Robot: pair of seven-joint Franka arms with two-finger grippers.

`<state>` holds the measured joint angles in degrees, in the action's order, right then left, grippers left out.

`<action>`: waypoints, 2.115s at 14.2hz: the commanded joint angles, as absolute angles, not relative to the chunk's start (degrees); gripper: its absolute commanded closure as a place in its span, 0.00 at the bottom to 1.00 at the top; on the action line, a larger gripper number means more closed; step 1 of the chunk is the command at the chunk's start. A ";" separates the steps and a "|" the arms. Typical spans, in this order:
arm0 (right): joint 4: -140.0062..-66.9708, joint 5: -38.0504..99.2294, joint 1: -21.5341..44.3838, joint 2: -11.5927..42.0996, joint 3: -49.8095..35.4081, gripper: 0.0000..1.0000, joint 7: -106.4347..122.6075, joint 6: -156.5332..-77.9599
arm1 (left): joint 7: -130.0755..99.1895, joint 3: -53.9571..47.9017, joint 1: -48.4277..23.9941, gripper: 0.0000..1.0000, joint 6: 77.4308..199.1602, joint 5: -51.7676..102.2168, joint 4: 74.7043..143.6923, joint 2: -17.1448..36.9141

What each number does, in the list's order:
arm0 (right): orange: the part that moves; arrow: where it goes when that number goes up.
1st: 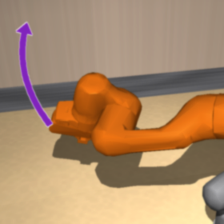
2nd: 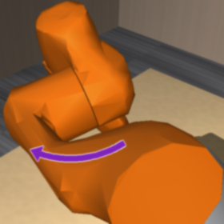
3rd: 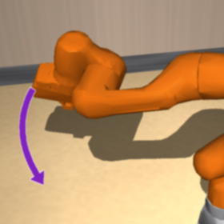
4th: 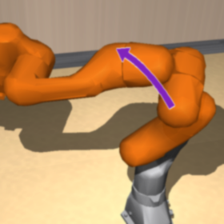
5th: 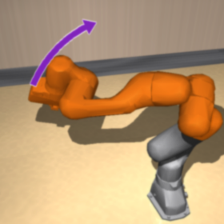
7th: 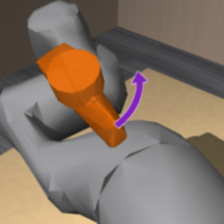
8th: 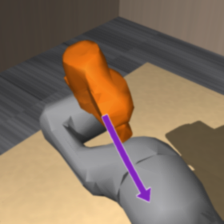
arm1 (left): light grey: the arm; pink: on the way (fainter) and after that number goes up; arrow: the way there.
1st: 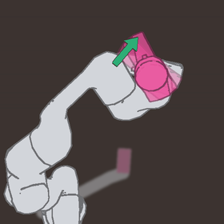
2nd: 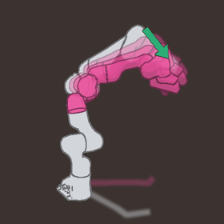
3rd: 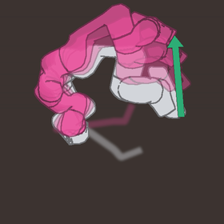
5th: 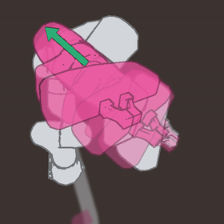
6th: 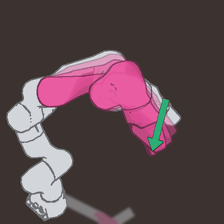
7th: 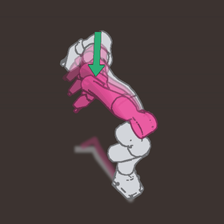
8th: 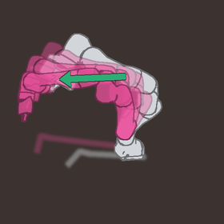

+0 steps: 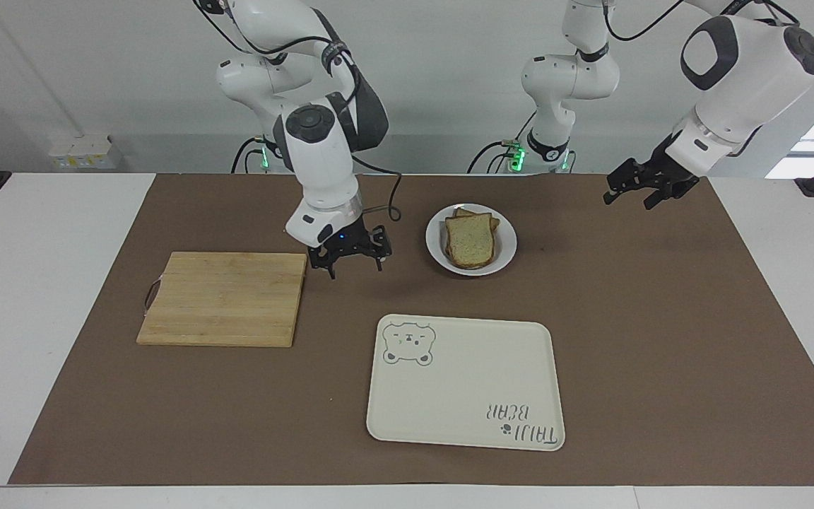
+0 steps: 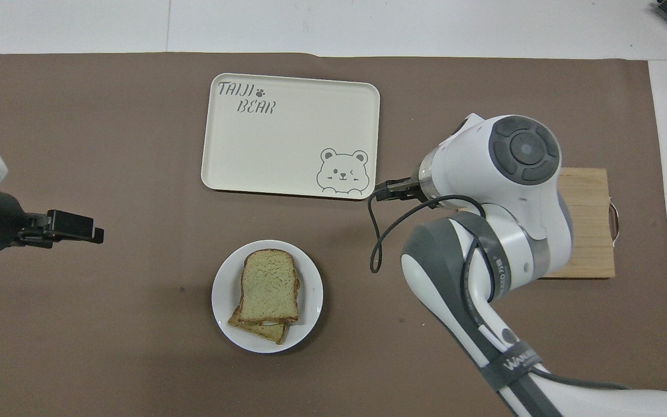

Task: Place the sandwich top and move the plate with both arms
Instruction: 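Withdraw the right gripper while the left gripper reaches the plate rim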

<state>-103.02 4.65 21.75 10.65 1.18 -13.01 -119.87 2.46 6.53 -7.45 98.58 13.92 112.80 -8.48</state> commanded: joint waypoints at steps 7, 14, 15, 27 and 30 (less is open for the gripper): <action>-102.83 3.08 11.34 4.31 0.62 0.00 -10.90 -113.29 | 4.56 6.06 -19.77 0.00 126.08 23.10 140.86 -13.10; -99.77 0.35 7.04 0.35 1.58 0.00 -5.02 -105.93 | 29.05 6.42 -19.34 0.13 132.19 45.93 150.11 -10.29; -98.54 0.26 5.99 0.26 1.76 0.00 -3.70 -104.52 | 31.88 6.42 -19.34 0.14 132.45 49.19 150.55 -9.76; -87.80 -0.18 2.90 -1.22 4.74 0.00 -1.14 -89.21 | 47.89 6.33 -19.42 0.71 131.84 64.23 151.61 -4.31; -89.12 0.00 2.90 -2.11 4.92 0.00 -1.14 -89.21 | 47.99 6.42 -18.99 1.00 129.30 64.77 151.17 -4.04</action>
<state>-88.22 0.81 3.31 -1.24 5.08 -2.18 -89.66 46.35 6.15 -19.17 130.66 63.27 150.80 -3.74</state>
